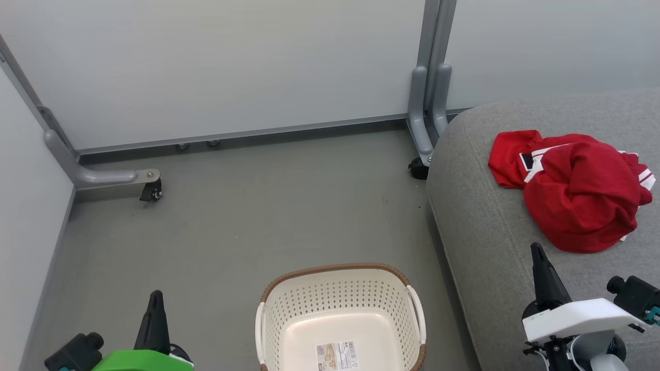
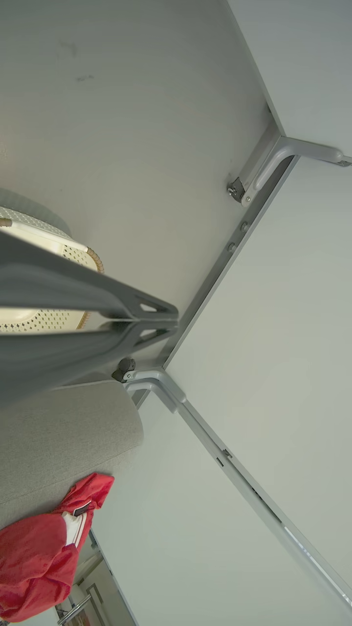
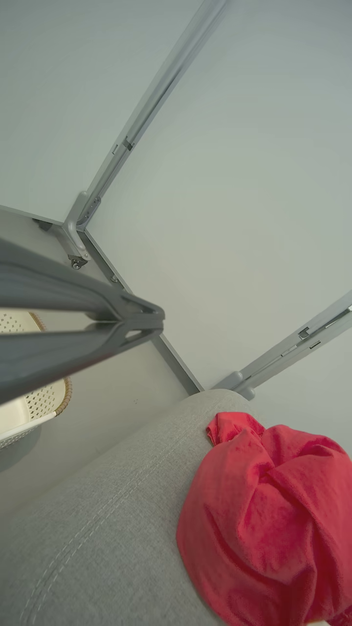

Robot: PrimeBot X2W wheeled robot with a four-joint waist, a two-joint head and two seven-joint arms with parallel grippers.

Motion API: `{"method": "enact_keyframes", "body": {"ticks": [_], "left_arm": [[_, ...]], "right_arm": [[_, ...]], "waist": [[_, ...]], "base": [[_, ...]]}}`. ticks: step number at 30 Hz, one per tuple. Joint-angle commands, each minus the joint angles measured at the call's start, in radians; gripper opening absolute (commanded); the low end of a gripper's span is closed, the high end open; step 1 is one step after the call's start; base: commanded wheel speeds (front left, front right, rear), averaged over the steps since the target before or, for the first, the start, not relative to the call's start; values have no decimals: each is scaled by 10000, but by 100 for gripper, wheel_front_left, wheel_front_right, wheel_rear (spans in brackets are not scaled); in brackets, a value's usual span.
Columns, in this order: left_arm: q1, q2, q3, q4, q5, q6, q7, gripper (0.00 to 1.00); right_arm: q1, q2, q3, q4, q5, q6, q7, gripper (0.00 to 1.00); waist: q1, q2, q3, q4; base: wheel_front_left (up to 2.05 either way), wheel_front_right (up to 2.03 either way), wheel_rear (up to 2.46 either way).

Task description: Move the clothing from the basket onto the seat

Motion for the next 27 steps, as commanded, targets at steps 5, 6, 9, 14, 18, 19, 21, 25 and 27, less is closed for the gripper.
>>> {"method": "enact_keyframes", "body": {"ticks": [5, 6, 9, 14, 18, 19, 21, 25, 27], "left_arm": [[-447, 27, 138, -155, -876, -84, 235, 0], [-464, 27, 150, -156, -992, -84, 267, 0], [-523, 29, 196, -162, -1382, -96, 379, 0], [-624, 31, 265, -169, -1974, -118, 543, 0], [-688, 33, 319, -173, -2432, -137, 672, 0], [-707, 33, 333, -174, -2556, -142, 703, 0], [-744, 34, 356, -176, -2767, -150, 766, 0], [-819, 36, 398, -183, -3204, -168, 885, 0], [-848, 38, 420, -185, -3407, -178, 947, 0]], "right_arm": [[-393, -9, -146, -44, 878, 0, 247, 0], [-409, -5, -160, -34, 985, 0, 280, 0], [-459, 12, -208, -1, 1359, 1, 392, 0], [-523, 37, -284, 54, 1928, 1, 552, 0], [-589, 56, -341, 93, 2366, 1, 680, 0], [-605, 63, -355, 105, 2486, 1, 716, 0], [-634, 72, -381, 123, 2703, 1, 775, 0], [-673, 90, -433, 162, 3115, 1, 900, 0], [-701, 98, -459, 184, 3319, 1, 956, 0]], "waist": [[1, 0, 46, -27], [1, 0, 53, -31], [1, 0, 78, -46], [1, 0, 117, -69], [1, 0, 149, -88], [1, 0, 158, -93], [1, 0, 174, -102], [1, 0, 206, -121], [1, 0, 223, -130]], "base": [[0, 0, 0], [0, 0, 0], [0, 0, 0], [0, 0, 0], [0, 0, 0], [0, 0, 0], [0, 0, 0], [0, 0, 0], [0, 0, 0]]}}
